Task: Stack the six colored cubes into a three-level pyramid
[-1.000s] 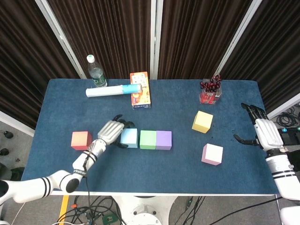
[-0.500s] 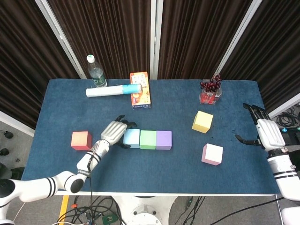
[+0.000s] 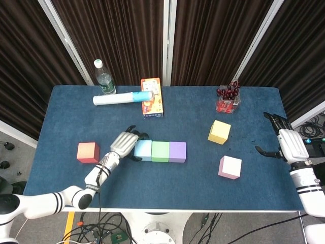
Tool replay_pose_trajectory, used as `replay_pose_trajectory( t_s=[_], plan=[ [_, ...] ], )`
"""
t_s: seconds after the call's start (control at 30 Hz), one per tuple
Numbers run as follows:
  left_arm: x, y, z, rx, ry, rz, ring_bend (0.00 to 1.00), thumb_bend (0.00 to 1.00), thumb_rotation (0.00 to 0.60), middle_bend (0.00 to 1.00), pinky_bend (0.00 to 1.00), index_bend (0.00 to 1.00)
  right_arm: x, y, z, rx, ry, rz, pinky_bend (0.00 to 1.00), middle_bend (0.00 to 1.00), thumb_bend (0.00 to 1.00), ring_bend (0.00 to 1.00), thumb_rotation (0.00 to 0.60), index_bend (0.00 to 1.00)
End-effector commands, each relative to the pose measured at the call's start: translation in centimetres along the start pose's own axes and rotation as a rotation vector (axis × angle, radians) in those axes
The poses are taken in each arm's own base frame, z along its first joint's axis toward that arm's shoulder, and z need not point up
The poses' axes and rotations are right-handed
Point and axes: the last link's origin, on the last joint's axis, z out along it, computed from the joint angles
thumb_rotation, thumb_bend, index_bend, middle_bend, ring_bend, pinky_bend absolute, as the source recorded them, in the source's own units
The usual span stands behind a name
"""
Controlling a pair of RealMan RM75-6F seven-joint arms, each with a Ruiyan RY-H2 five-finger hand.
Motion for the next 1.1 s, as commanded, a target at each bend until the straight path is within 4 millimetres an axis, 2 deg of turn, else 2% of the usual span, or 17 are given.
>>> replay_pose_trajectory(
  t_s=[0.03, 0.63, 1.1],
  plan=[
    [-0.11, 0.00, 0.01, 0.000, 0.000, 0.001, 0.22, 0.19, 0.600, 0.45, 0.06, 0.26, -0.01, 0.00, 0.02, 0.000, 0.000, -0.001, 0.00, 0.11, 0.12, 0.00, 0.600, 0.00],
    [-0.43, 0.26, 0.32, -0.007, 0.007, 0.012, 0.22, 0.19, 0.600, 0.44, 0.06, 0.25, 0.00, 0.12, -0.08, -0.008, 0.002, -0.001, 0.00, 0.11, 0.12, 0.00, 0.600, 0.00],
    [-0.77, 0.64, 0.20, -0.016, 0.000, 0.022, 0.22, 0.18, 0.600, 0.33, 0.06, 0.21, 0.05, 0.30, -0.09, -0.011, 0.005, 0.010, 0.00, 0.11, 0.15, 0.00, 0.600, 0.00]
  ],
)
